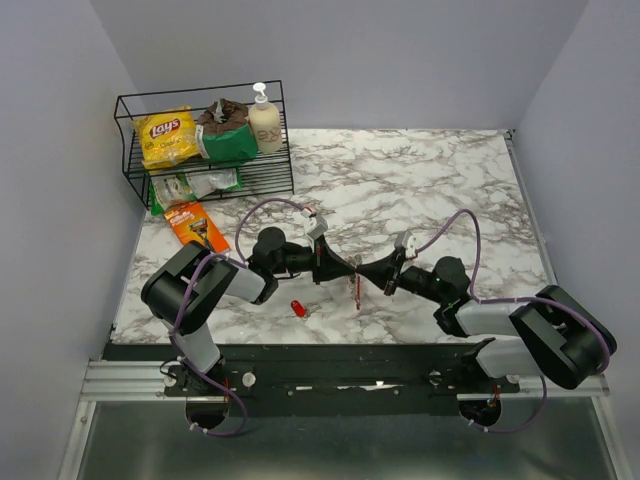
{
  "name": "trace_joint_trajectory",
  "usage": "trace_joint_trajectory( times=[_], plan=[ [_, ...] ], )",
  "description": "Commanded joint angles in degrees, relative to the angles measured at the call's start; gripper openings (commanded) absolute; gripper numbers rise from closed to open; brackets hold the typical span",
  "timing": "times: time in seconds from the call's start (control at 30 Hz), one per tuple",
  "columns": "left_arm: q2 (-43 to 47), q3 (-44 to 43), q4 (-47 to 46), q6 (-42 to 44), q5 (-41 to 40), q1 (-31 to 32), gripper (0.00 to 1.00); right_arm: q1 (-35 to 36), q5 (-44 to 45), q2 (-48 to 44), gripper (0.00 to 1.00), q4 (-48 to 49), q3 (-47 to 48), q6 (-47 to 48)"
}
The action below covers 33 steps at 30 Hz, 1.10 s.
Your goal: Put the keys on the keyring
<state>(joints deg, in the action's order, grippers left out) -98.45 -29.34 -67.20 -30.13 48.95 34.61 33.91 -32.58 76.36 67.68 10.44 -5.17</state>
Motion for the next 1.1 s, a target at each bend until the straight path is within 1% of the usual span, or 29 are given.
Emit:
trace_joint_trajectory(
  times=[0.0,0.1,0.2,0.23,0.3,0.33,0.43,0.53,0.8,0.87,0.9,0.93,0.97,1.03,1.07],
  plan=[
    [1.68,-0.37,-0.13,1.65,-1.05,0.28,0.00,0.10,0.58,0.02,0.01,5.18,-0.68,-1.07],
    [3.26,-0.01,2.94,3.14,-2.71,0.37,0.00,0.10,4.18,-1.38,0.01,5.09,-1.03,-1.42],
    [5.37,0.16,7.68,5.78,-5.34,0.63,0.00,0.10,9.27,-4.19,0.07,4.39,-1.73,-1.69],
    [6.34,0.25,9.70,7.00,-5.88,0.72,0.00,0.10,11.81,-4.90,0.29,3.78,-2.00,-1.77],
    [7.22,0.25,11.29,8.15,-7.54,0.81,0.00,0.10,13.24,-7.01,0.44,3.69,-2.35,-1.69],
    [7.75,0.16,12.43,8.59,-7.81,0.81,0.00,0.10,14.46,-7.79,0.58,3.60,-2.44,-1.69],
    [8.63,-0.27,14.98,10.09,-9.74,0.99,0.00,0.10,17.27,-10.08,0.73,3.42,-2.88,-2.21],
    [9.42,-0.80,17.35,11.84,-11.59,1.25,0.00,0.10,18.69,-11.58,0.78,2.99,-3.23,-1.95],
    [11.35,-0.89,20.26,13.87,-16.07,1.42,0.00,0.10,17.38,-12.64,0.80,-1.23,-2.18,-0.63],
    [11.79,-1.07,21.23,13.78,-17.22,1.42,0.00,0.10,15.45,-13.16,0.83,-5.08,-0.51,-0.19],
    [12.06,-1.24,21.93,13.70,-18.44,1.34,0.00,0.10,14.57,-13.34,0.84,-7.80,0.80,0.94],
    [12.49,-1.59,24.63,13.78,-19.32,1.25,0.00,0.10,12.56,-13.51,0.91,-15.92,2.29,1.65],
    [12.67,-2.38,26.05,13.52,-20.20,0.99,0.00,0.10,11.32,-13.78,1.00,-21.05,6.83,2.78],
    [13.11,-2.82,28.60,12.99,-22.22,0.55,0.00,0.10,9.65,-13.52,1.00,-32.55,10.47,6.47],
    [13.20,-2.74,28.88,12.38,-22.84,-0.15,0.00,0.10,9.29,-13.52,1.00,-34.18,12.05,7.18]
  ],
)
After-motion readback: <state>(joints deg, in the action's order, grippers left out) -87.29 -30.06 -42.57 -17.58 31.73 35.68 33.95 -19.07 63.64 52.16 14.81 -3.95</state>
